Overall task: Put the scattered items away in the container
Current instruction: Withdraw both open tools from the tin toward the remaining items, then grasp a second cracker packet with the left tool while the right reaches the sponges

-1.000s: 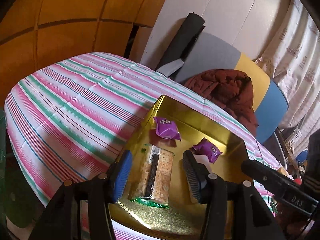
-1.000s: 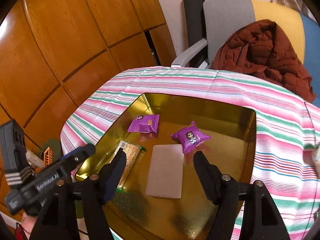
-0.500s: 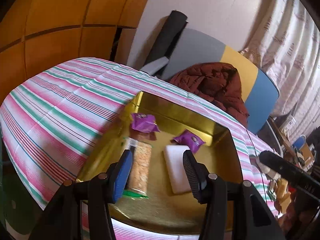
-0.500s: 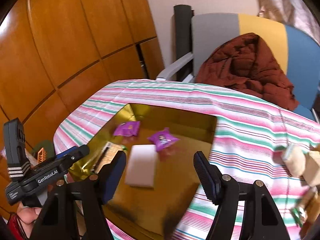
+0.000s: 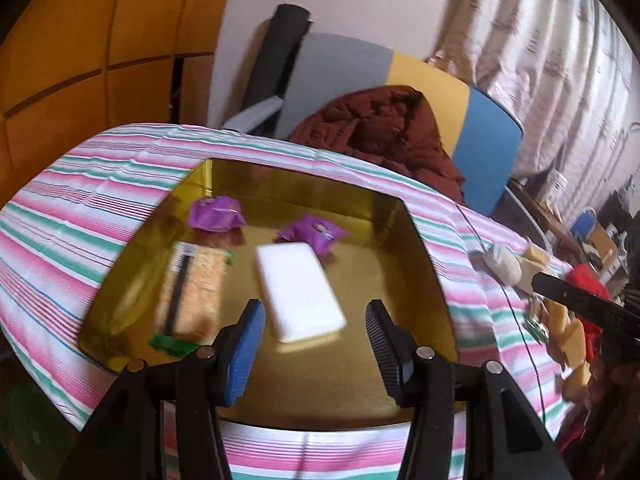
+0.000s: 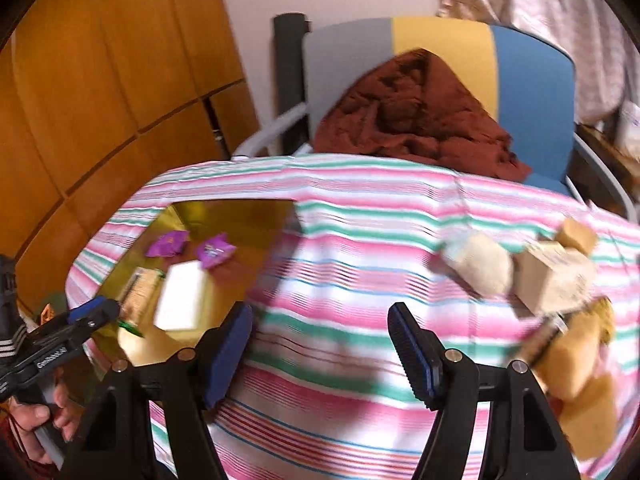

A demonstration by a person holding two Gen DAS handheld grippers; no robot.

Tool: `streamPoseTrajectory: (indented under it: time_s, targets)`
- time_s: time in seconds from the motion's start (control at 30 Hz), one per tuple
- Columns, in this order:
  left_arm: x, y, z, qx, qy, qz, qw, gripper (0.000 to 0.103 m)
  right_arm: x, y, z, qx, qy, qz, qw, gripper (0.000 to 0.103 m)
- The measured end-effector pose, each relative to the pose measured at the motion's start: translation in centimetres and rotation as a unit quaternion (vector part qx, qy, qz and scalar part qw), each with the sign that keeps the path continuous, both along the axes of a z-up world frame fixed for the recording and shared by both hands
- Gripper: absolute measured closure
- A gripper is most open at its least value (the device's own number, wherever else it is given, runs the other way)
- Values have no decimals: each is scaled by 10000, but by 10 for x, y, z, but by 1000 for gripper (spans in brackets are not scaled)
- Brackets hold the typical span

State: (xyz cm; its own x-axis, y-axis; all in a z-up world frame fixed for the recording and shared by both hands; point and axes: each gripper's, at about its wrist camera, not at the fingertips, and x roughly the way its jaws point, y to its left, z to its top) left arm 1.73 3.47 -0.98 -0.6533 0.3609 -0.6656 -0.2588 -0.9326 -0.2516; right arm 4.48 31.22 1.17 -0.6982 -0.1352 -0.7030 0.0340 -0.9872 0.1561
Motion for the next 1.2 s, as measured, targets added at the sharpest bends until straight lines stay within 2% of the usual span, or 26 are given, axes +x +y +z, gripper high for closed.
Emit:
streamPoseTrajectory:
  time_s: [0.2, 0.4, 0.67, 0.8, 1.03, 1.2]
  targets:
    - [9, 33, 3, -85, 52, -352, 9993, 50, 20, 51, -10, 86, -150, -514, 9985, 32]
    - [17, 65, 8, -89, 76, -725, 9973, 50, 33, 95, -2, 134, -48, -975, 9951, 32]
    - [29, 107, 6, -215, 38, -1221, 9923, 50, 43, 161, 8, 53, -22, -1872, 9823, 23]
    - [33, 124, 8, -249, 48, -1404, 9898, 50, 39, 177, -2, -345, -316, -1870, 9812, 23]
    - [37, 145, 8, -304, 9, -1621, 9863, 50, 24, 175, -23, 127, -697, -1923, 9788, 23]
    - [36, 156, 3, -337, -103, -1662, 9855, 50, 18, 185, -35, 152, -812, -1963, 9771, 23]
